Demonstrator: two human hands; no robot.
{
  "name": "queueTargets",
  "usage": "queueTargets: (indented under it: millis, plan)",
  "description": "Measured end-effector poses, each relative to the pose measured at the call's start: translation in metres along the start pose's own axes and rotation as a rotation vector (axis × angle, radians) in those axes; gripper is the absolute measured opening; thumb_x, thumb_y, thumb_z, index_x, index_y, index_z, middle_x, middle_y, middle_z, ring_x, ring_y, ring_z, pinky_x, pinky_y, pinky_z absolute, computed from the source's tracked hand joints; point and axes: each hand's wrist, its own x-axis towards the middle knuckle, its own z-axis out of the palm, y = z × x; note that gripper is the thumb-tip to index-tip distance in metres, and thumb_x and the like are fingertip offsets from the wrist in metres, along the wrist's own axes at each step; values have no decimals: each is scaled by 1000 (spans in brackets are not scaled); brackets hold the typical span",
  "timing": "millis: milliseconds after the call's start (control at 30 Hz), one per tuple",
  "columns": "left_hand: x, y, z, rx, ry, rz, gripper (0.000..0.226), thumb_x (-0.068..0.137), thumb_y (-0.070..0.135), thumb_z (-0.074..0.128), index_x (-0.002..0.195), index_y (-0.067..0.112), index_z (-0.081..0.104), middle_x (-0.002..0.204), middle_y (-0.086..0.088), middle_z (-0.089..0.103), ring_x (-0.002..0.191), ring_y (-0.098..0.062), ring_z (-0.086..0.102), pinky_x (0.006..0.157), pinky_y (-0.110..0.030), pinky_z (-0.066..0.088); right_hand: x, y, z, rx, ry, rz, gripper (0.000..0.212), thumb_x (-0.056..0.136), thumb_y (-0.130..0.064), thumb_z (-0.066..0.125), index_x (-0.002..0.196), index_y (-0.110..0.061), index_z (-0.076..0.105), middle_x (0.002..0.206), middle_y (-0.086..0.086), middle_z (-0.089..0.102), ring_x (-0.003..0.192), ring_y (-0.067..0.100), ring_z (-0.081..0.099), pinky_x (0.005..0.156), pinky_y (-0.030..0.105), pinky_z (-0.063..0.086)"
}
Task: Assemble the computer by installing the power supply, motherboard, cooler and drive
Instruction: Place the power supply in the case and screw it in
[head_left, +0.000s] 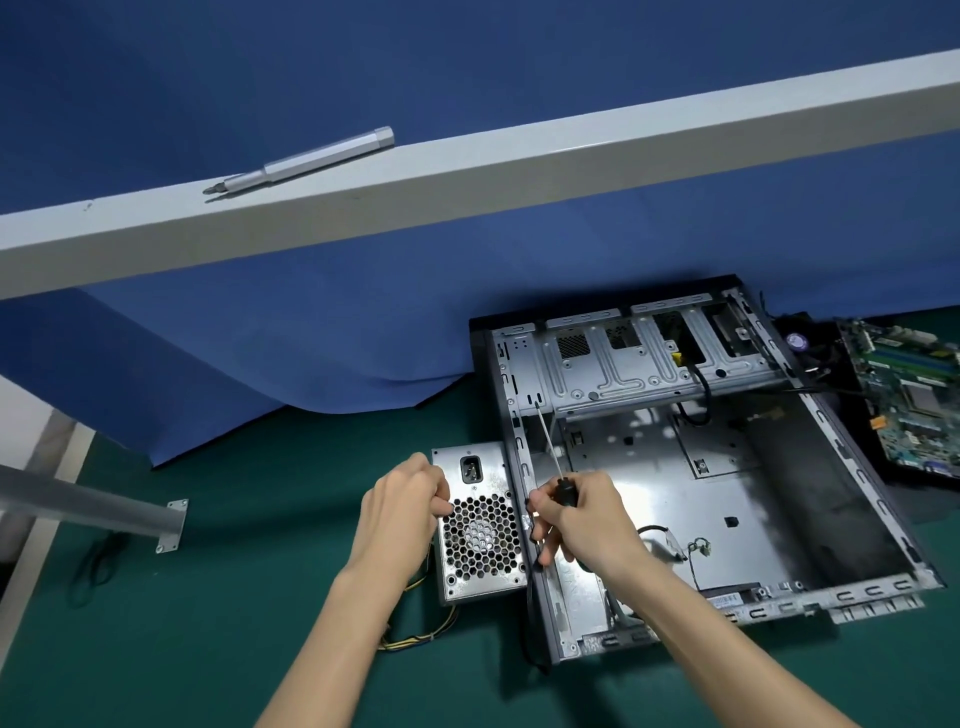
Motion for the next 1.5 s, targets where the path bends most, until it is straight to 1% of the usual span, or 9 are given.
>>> queueTargets:
  millis: [367, 600, 833, 967, 1067, 1167, 1233, 1367, 1500]
  plan:
    - [3, 5, -4, 120, -28, 112, 26, 81, -8, 50, 83, 18, 55, 85, 9, 45, 84, -6, 56, 63, -22, 28, 1, 0, 0, 4, -10, 0, 16, 96, -6, 55, 88, 7, 59, 64, 16, 63, 41, 24, 54, 35, 18, 36]
    - [1, -6, 3, -239, 44, -74, 11, 79, 7, 74, 72, 14, 69, 76, 14, 54, 73, -11, 53, 70, -29, 43, -6, -12, -9, -56, -97, 4, 11, 89, -6, 66, 93, 3, 63, 66, 10, 65, 45, 13, 54, 41, 18, 36]
    - [-12, -10, 12, -610, 140, -186, 18, 66, -2, 82, 76, 11, 75, 78, 4, 62, 66, -9, 58, 65, -8, 44, -16, -28, -34, -345, -357, -141, 14, 98, -20, 55, 104, -8, 50, 80, 12, 68, 50, 19, 57, 42, 27, 44]
    - [-14, -8, 10, -699, 150, -244, 22, 64, -3, 83, 72, 16, 74, 79, 0, 65, 61, 0, 58, 65, -9, 46, -17, -35, -34, -508, -262, -239, 27, 91, -22, 65, 91, -16, 39, 82, 12, 59, 58, 22, 56, 45, 29, 49]
    - [-15, -6, 8, -710, 151, -255, 20, 65, -2, 83, 73, 14, 75, 80, 0, 66, 63, -5, 60, 65, -8, 46, -18, -41, -31, -582, -236, -290, 21, 87, -20, 70, 86, -14, 51, 84, 10, 63, 55, 20, 61, 52, 32, 55]
    - [-15, -6, 9, -717, 147, -261, 18, 65, -2, 83, 74, 11, 76, 81, -1, 66, 63, -5, 60, 65, -8, 46, -20, -43, -27, -704, -161, -332, 16, 85, -26, 73, 82, -17, 60, 82, 3, 63, 77, 19, 62, 66, 35, 57]
    - [-15, -7, 9, -722, 147, -265, 17, 65, -2, 83, 74, 10, 76, 81, -2, 66, 65, -8, 61, 65, -8, 46, -21, -44, -24, -779, -106, -376, 11, 86, -30, 71, 84, -23, 62, 81, -2, 62, 91, 15, 50, 73, 31, 50]
    - [-15, -8, 9, -727, 149, -268, 18, 64, -4, 83, 74, 10, 76, 80, -4, 66, 63, -10, 60, 63, -8, 45, -24, -47, -18, -818, -84, -425, 9, 87, -30, 70, 91, -22, 67, 76, -9, 59, 81, 4, 41, 62, 13, 34]
    - [-14, -7, 9, -733, 147, -267, 20, 64, -5, 83, 71, 13, 75, 79, -4, 66, 62, -10, 59, 62, -8, 45, -23, -46, -13, -816, -71, -432, 10, 87, -28, 70, 94, -21, 67, 72, -10, 56, 89, 12, 42, 69, 28, 32]
